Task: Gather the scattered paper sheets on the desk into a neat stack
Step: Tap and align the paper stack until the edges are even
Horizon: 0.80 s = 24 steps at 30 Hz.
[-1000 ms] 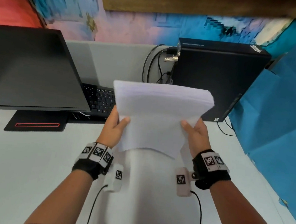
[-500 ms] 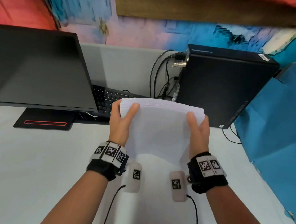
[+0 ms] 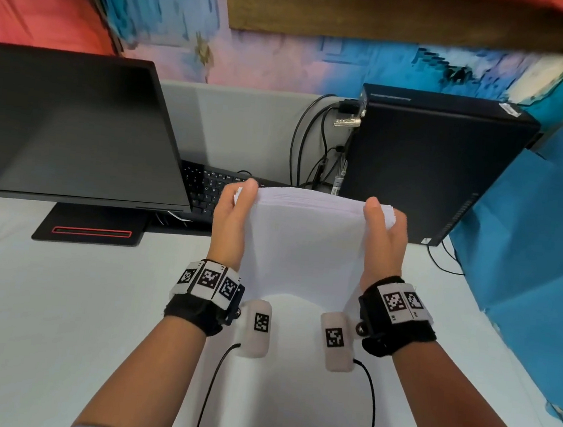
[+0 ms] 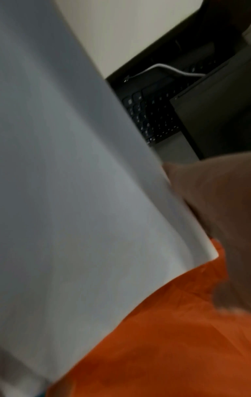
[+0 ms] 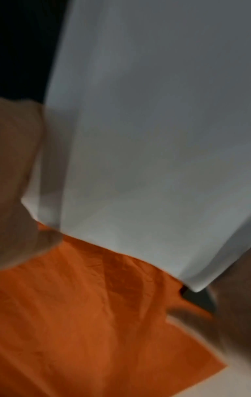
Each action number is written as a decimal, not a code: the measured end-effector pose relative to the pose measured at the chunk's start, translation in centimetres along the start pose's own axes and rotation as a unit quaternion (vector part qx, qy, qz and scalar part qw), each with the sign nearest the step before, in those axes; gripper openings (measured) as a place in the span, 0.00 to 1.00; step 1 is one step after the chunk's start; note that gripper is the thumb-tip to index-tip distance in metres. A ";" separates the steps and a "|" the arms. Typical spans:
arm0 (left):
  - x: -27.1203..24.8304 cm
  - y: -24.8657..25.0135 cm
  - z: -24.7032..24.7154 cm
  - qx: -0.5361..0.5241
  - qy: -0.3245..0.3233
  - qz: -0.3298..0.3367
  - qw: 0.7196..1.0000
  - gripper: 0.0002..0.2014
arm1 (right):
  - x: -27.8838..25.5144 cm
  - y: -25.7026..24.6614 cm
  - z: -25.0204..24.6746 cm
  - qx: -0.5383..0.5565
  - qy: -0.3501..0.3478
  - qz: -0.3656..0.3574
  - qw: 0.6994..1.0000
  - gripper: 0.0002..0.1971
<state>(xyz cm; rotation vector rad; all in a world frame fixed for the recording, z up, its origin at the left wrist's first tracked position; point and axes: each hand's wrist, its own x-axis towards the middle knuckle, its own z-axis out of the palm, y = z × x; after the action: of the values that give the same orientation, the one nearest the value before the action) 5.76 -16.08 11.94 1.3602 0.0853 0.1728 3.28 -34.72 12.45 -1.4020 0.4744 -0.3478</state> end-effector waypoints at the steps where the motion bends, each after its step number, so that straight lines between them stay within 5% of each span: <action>1: -0.2 -0.4 -0.3 -0.008 -0.010 0.024 1.000 0.17 | -0.3 0.4 -0.4 0.022 -0.026 -0.008 0.999 0.13; 4: -1.2 -2.7 -1.3 -0.024 -0.037 0.072 0.996 0.19 | -0.9 2.8 -2.0 0.037 -0.090 -0.028 0.995 0.22; 8: -2.3 -7.2 -2.0 0.084 -0.035 0.042 0.995 0.24 | -0.7 6.9 -2.9 -0.081 -0.104 -0.032 0.991 0.30; 15: -2.8 -11.1 -2.8 0.300 0.002 0.018 0.954 0.04 | -0.6 11.1 -2.4 -0.248 -0.061 -0.003 0.967 0.12; 20: -1.6 -10.3 -4.3 0.378 0.027 0.009 0.925 0.04 | 0.0 10.7 -0.9 -0.281 -0.067 -0.025 0.957 0.11; 24: -0.4 -9.5 -7.9 0.459 0.000 -0.068 0.886 0.07 | -0.6 11.4 1.5 -0.327 -0.081 0.057 0.940 0.07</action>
<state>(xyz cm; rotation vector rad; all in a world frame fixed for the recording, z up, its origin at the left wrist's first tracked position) 4.75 -10.43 1.04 2.2959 0.2884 -0.0004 3.05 -31.53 1.38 -2.0192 0.5598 0.0370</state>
